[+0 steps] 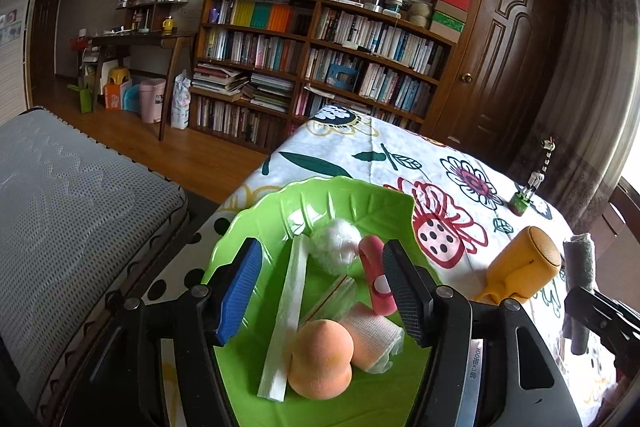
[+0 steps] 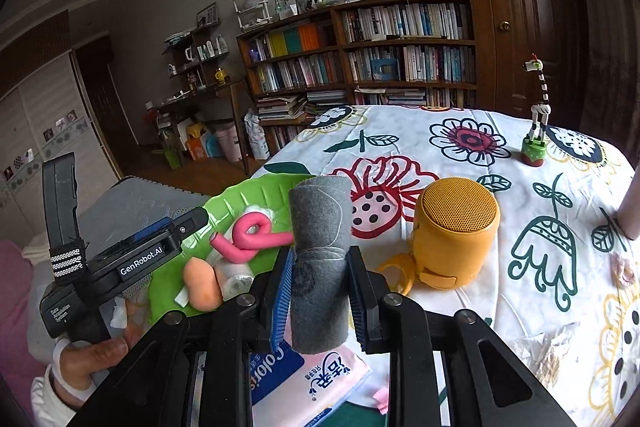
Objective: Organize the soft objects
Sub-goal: 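Open both tools to drop the pink roller and grey roll into the plate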
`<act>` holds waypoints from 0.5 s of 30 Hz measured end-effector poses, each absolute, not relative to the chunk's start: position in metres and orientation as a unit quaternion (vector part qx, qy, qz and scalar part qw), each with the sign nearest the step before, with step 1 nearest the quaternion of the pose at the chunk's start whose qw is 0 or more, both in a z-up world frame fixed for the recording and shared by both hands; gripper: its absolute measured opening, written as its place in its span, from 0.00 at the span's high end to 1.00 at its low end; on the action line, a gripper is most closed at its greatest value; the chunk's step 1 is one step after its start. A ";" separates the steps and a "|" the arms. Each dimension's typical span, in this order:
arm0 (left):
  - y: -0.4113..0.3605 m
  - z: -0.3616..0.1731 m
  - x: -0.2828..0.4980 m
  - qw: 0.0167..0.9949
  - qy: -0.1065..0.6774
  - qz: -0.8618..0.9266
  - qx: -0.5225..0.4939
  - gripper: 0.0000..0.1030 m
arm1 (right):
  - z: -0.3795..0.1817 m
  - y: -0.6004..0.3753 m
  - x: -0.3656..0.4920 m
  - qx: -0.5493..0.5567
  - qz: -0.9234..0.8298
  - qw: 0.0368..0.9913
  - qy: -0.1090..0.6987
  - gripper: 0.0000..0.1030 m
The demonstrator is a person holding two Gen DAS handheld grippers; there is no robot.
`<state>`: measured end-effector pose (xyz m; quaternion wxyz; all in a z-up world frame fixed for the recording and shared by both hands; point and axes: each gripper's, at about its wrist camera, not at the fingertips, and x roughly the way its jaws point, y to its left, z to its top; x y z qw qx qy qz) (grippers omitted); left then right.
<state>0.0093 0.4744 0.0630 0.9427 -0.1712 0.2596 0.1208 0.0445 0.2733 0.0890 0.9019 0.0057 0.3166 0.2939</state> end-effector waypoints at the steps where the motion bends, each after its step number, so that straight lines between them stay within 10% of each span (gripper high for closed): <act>1: 0.477 0.063 0.009 0.942 0.259 0.124 -0.173 0.37 | 0.088 0.278 0.046 0.004 0.298 0.900 0.318 0.73; 15: 0.491 0.068 0.004 0.939 0.248 0.136 -0.194 0.37 | 0.074 0.330 0.070 -0.002 0.342 0.873 0.346 0.66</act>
